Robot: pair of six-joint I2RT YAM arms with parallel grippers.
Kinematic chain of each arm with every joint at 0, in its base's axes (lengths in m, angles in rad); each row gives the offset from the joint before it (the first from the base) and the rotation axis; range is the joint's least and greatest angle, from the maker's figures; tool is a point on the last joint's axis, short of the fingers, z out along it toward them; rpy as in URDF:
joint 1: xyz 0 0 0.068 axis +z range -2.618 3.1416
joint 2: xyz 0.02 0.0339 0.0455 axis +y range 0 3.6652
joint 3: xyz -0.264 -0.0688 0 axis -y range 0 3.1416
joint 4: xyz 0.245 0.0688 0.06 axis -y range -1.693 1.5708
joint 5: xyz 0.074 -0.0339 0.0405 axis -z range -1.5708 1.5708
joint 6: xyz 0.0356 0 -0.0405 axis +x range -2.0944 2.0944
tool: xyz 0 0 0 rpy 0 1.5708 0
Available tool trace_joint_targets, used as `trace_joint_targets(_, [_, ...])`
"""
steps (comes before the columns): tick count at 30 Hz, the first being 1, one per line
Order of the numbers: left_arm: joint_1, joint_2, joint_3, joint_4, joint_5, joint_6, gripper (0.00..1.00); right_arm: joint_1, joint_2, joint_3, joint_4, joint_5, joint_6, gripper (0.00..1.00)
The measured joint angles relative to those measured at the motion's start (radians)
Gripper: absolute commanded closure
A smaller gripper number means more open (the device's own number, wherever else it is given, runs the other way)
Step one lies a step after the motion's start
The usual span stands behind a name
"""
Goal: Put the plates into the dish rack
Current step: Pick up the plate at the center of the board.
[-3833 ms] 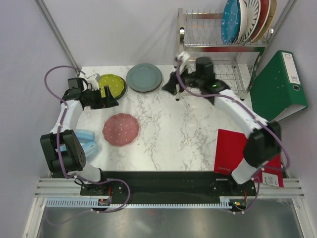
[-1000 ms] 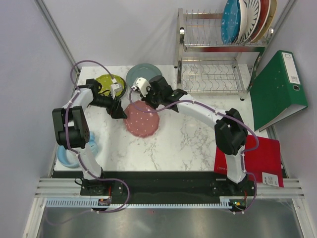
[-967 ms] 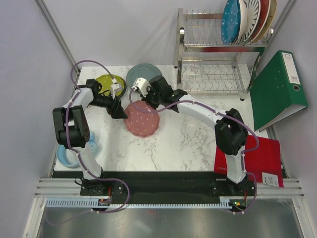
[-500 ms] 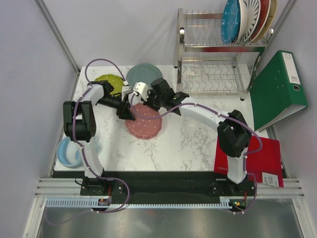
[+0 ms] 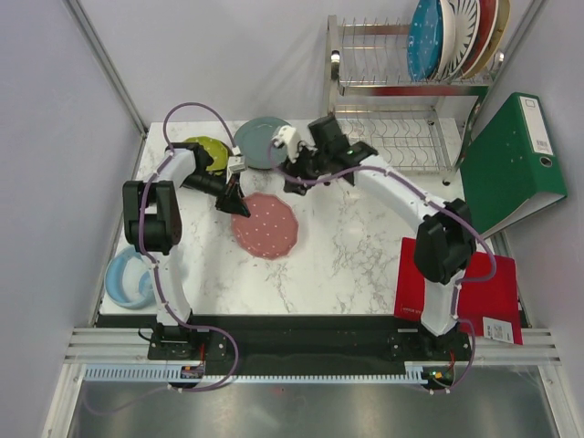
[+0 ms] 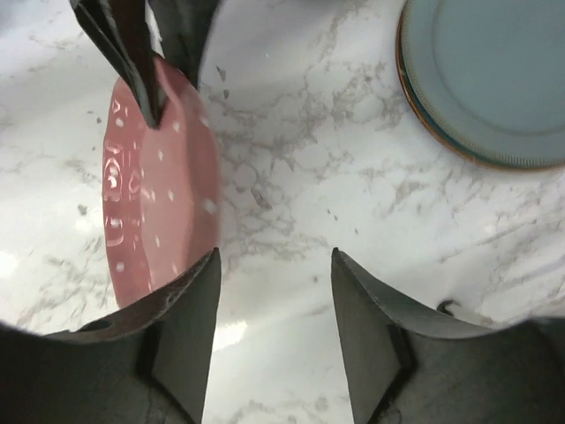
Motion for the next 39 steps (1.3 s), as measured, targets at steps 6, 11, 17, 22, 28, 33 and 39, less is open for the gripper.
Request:
trace_joint_targets(6, [-0.002, -0.023, 0.006, -0.01, -0.036, 0.001, 0.98, -0.216, 0.051, 0.116, -0.259, -0.265, -0.016, 0.38])
trace_joint_targets(11, [-0.002, -0.023, 0.022, -0.009, -0.047, -0.008, 0.98, -0.175, 0.093, 0.119, -0.406, -0.388, -0.047, 0.38])
trace_joint_targets(17, [-0.002, -0.023, 0.047, 0.008, -0.052, -0.031, 0.98, -0.11, 0.141, 0.143, -0.471, -0.45, -0.071, 0.37])
trace_joint_targets(22, [-0.009, -0.023, 0.047, 0.011, -0.053, -0.042, 0.98, -0.086, 0.167, 0.174, -0.467, -0.449, -0.074, 0.35])
trace_joint_targets(28, [-0.013, -0.024, 0.047, 0.011, -0.054, -0.053, 0.98, -0.08, 0.208, 0.185, -0.408, -0.44, -0.042, 0.35])
trace_joint_targets(33, [-0.018, -0.025, 0.058, 0.011, -0.053, -0.06, 0.98, -0.069, 0.262, 0.214, -0.354, -0.44, -0.005, 0.35])
trace_joint_targets(39, [-0.021, -0.031, 0.073, 0.017, -0.047, -0.068, 0.98, -0.047, 0.288, 0.219, -0.31, -0.435, 0.032, 0.6])
